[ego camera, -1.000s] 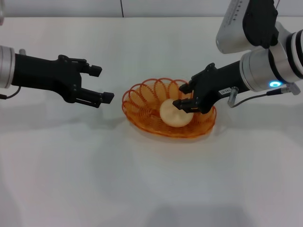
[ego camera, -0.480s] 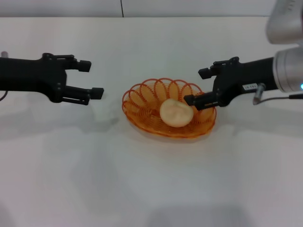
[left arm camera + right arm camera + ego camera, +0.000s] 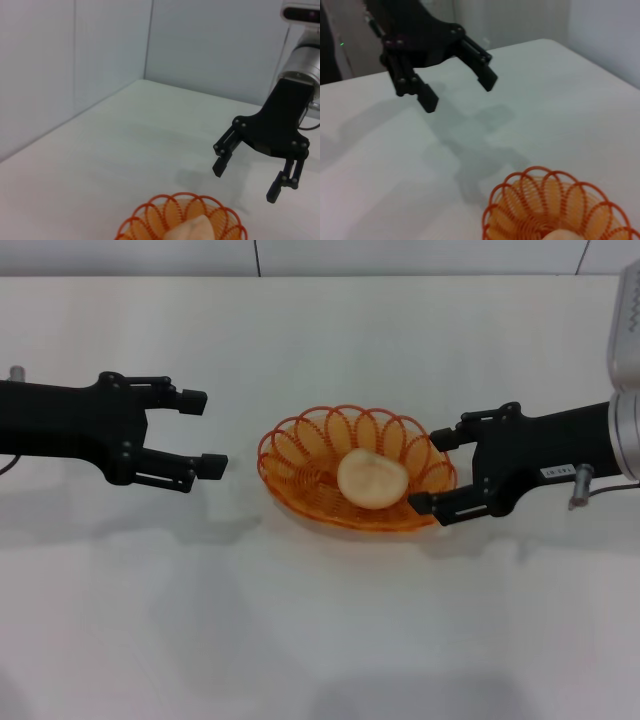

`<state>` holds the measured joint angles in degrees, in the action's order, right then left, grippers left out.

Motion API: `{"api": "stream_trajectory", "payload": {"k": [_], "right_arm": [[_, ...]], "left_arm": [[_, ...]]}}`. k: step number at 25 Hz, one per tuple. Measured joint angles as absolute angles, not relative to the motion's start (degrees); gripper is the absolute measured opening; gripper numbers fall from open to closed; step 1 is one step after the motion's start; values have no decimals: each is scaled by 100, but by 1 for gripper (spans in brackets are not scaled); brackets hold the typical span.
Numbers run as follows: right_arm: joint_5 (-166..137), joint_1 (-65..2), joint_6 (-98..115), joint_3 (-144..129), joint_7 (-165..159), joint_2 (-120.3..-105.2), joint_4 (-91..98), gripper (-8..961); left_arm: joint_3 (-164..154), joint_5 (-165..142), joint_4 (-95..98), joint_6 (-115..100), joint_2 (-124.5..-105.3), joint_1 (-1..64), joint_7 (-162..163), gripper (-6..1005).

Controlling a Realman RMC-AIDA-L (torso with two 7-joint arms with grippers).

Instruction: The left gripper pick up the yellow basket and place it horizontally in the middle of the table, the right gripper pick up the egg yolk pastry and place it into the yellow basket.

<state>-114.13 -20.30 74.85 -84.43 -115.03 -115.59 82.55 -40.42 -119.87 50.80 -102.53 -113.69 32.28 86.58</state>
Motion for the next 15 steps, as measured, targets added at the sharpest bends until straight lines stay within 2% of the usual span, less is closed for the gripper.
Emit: {"api": "stream_trajectory", "payload": {"k": [15], "right_arm": [[-11382, -2024, 7686, -8279, -11262, -11549, 8260, 802]], "left_arm": [[-4122, -12006, 5080, -10382, -11334, 3261, 8516, 887]]}}
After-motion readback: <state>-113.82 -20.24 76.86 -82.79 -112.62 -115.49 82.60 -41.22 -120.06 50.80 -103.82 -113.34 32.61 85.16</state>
